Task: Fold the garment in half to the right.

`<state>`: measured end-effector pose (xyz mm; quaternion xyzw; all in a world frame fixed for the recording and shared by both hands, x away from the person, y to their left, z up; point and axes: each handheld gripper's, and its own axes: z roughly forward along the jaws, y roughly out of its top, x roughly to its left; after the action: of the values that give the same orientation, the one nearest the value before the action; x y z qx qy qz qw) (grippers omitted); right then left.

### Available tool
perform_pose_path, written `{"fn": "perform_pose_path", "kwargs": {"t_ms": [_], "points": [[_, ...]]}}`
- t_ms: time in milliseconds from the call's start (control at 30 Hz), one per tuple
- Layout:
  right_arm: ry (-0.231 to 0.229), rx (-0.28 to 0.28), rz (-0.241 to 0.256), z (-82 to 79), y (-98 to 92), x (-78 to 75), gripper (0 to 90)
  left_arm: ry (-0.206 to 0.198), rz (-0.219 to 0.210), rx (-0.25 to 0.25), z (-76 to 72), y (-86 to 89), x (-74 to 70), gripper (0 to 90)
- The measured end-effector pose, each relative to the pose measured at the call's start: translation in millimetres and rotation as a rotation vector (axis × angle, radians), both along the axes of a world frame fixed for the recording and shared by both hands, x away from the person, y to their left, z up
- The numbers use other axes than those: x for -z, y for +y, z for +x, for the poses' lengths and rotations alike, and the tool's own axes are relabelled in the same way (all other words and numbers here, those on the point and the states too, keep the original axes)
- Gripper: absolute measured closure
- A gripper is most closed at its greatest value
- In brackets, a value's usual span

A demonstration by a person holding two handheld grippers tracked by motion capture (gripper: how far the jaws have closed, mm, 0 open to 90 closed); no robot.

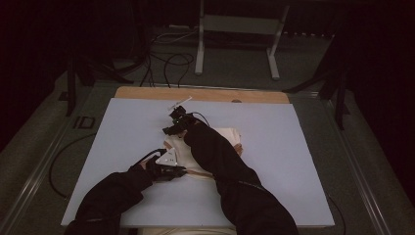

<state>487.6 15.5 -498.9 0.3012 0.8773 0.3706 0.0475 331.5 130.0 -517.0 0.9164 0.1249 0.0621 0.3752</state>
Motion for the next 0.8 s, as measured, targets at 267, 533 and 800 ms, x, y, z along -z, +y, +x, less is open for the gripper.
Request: {"fn": "perform_pose_path", "kwargs": {"t_ms": [267, 533, 800], "points": [[-0.035, -0.021, -0.057, 3.4, 11.3, 11.0, 46.4, 0.000, 0.003, 0.002, -0.3, -0.4, 0.9, 83.7], [-0.087, -0.050, -0.137, -1.1, 18.0, 18.1, 60.2, 0.002, 0.003, 0.003, -0.1, -0.2, 1.2, 83.7], [-0.121, -0.061, -0.180, -3.0, 18.3, 16.6, 80.6, -0.001, 0.007, 0.001, -0.3, -0.7, 1.2, 83.7]]}}
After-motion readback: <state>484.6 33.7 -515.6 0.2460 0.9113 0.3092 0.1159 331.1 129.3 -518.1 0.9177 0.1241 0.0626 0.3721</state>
